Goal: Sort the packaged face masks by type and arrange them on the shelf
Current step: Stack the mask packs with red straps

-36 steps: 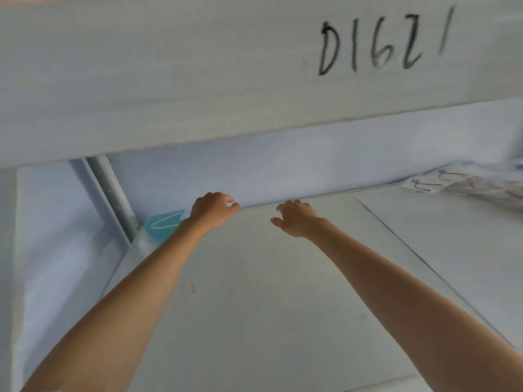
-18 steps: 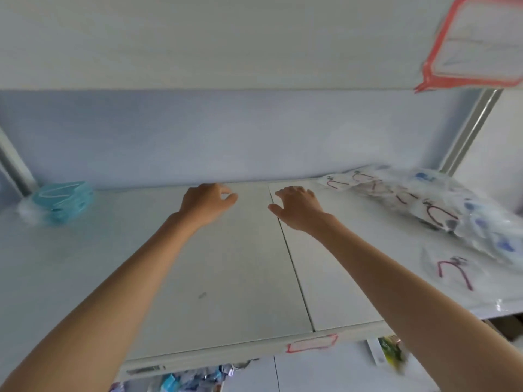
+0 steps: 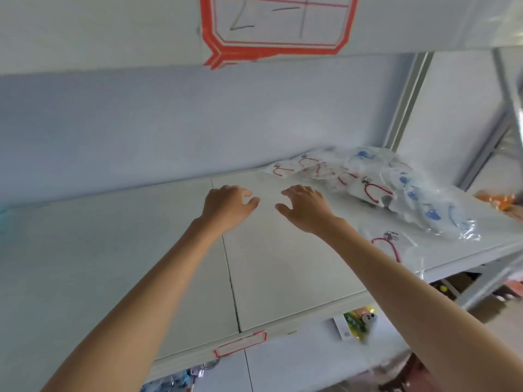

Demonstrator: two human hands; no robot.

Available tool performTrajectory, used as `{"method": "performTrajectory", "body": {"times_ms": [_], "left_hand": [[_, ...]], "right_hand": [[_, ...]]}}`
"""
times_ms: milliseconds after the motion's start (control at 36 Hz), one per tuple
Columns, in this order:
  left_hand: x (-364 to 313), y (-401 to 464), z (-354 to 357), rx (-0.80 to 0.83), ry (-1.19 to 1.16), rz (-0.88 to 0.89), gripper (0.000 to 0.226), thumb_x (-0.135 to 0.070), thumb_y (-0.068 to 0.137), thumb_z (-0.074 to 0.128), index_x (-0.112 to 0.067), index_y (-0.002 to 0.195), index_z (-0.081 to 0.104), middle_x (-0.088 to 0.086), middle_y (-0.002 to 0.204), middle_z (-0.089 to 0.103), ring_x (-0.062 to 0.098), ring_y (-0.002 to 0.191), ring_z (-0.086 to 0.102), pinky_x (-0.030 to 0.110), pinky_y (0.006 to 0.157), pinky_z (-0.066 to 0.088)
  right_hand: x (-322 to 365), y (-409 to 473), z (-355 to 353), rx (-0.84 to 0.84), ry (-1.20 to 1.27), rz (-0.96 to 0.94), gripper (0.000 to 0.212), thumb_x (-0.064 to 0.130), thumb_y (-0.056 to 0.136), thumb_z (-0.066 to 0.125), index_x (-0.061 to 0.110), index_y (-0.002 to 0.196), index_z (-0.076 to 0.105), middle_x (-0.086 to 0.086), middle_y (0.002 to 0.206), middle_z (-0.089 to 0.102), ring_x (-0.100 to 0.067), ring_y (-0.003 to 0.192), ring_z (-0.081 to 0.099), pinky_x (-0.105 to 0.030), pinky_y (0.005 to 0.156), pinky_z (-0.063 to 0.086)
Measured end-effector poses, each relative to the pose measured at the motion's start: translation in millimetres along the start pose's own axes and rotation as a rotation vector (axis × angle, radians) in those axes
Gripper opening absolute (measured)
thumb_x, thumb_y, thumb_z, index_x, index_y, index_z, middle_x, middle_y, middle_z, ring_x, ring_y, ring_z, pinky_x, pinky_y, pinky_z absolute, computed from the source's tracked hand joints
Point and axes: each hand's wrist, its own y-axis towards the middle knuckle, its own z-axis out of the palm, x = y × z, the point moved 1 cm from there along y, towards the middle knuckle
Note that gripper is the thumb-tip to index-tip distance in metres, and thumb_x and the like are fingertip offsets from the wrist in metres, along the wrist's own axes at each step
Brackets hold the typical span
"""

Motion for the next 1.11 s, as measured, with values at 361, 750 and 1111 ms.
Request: {"method": "performTrajectory", "body": {"times_ms": [361, 750, 1111], "left_hand": [[-118, 33, 50, -0.021, -0.058, -0.102, 0.043, -0.048, 0.097, 0.045, -0.024, 0.127, 0.062, -0.006, 0.138, 0.057, 0.019, 0.126, 0.051, 0.03, 0.101, 0.035], [-170, 43, 71, 0.016, -0.065, -0.197, 0.032, -0.045, 0.094, 0.047, -0.03, 0.111, 0.069, -0.004, 0.125, 0.064, 0.021, 0.116, 0.056, 0.03, 0.097, 0.038], [-200, 51, 113, 0.295, -0.279, -0.099, 0.041, -0.046, 0.093, 0.055, -0.02, 0.125, 0.063, 0.001, 0.13, 0.062, 0.021, 0.119, 0.057, 0.031, 0.096, 0.044]], "right_hand": [[-151, -2, -22, 0.085, 0.018, -0.049, 0.053, 0.044, 0.096, 0.046, 0.015, 0.14, 0.043, -0.009, 0.142, 0.045, -0.028, 0.13, 0.041, -0.038, 0.105, 0.033], [-228, -21, -12, 0.4, -0.192, 0.007, 0.06, 0.056, 0.081, 0.064, 0.004, 0.111, 0.059, -0.012, 0.114, 0.056, -0.029, 0.113, 0.056, -0.032, 0.08, 0.046], [-235, -24, 9, 0.248, 0.049, 0.011, 0.025, 0.028, 0.082, 0.07, 0.015, 0.103, 0.065, -0.003, 0.114, 0.062, -0.023, 0.107, 0.058, -0.03, 0.089, 0.044]]}}
